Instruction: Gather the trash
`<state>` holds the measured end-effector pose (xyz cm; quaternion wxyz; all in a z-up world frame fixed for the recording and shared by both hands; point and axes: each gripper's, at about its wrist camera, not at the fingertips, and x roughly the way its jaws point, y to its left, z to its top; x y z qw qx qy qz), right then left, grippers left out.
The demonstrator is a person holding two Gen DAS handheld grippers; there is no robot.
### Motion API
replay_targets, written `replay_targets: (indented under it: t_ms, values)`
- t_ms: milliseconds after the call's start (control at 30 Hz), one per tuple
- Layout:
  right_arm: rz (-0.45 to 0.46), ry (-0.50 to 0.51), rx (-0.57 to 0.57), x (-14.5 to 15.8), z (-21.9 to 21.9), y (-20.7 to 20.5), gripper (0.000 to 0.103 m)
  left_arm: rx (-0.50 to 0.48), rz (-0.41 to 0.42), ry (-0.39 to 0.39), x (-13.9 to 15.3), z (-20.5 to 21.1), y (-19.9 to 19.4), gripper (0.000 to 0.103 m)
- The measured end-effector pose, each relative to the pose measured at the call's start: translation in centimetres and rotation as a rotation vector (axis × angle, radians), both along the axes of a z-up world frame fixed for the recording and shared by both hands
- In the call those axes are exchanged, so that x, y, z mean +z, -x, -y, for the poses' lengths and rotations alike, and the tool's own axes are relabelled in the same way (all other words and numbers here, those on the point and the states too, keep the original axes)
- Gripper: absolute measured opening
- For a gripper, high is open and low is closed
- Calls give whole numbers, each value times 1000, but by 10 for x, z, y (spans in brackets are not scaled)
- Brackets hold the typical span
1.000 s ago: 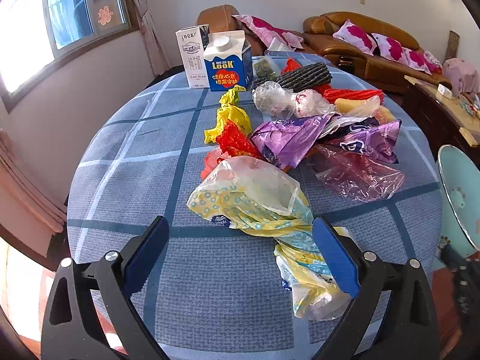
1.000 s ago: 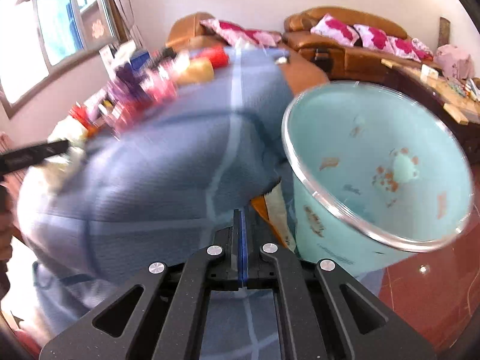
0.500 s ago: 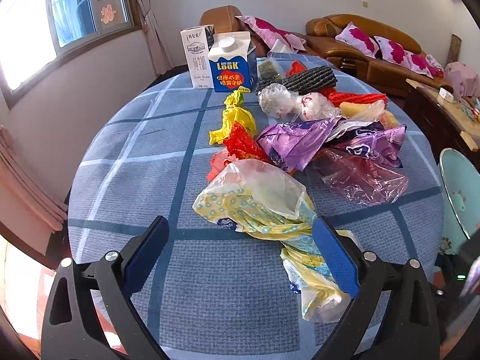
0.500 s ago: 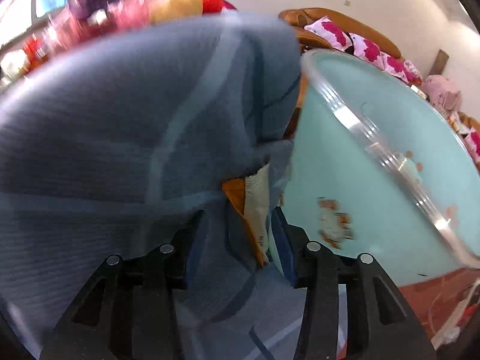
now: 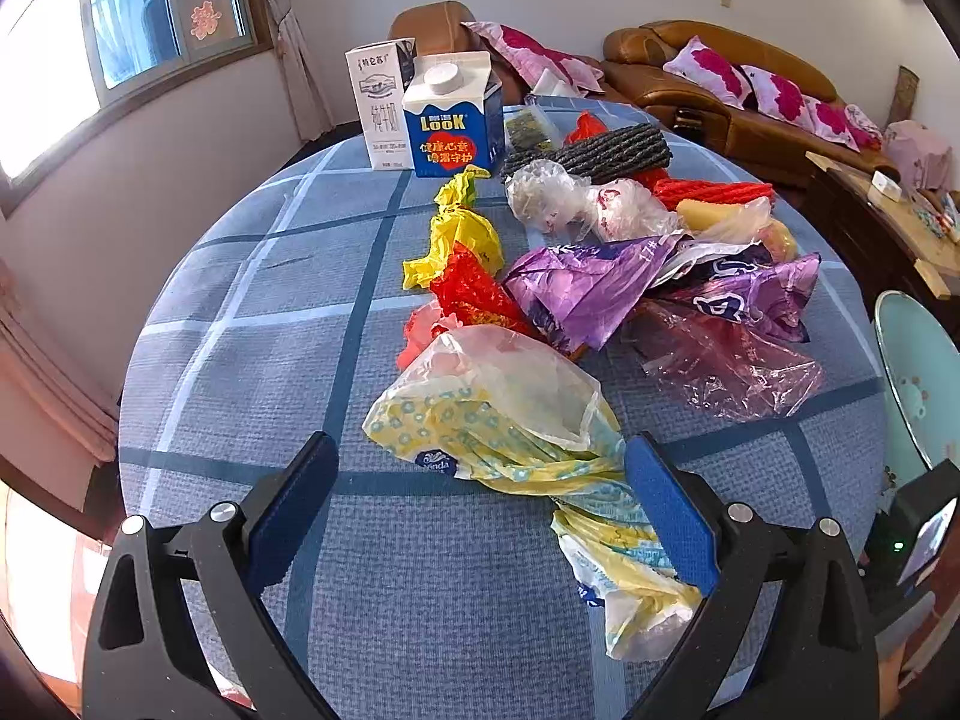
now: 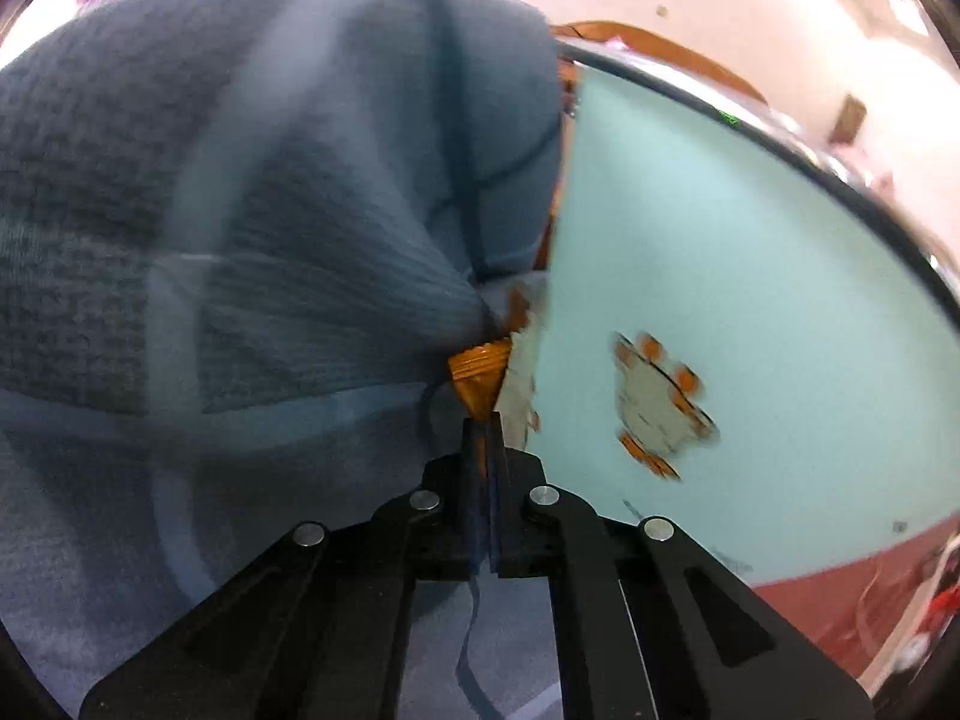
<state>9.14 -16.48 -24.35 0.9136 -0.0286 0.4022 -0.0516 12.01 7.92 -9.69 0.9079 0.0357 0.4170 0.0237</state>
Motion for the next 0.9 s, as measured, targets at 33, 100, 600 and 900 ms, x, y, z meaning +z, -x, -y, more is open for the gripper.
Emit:
replay_targets:
  t_ms: [33,100,600,900]
  values:
    - [2,-16,-8,1,3,2,2,0,0,0,0,0,0,94]
    - [7,-43,-10,4,5,10,1,1,0,5,0,0,-1,94]
    - [4,-110,10,16,3,17,52,-5,4,22,0,-2,2,94]
    - [-51,-212,45,25,8,4,58,9,0,20,1,-7,-2,94]
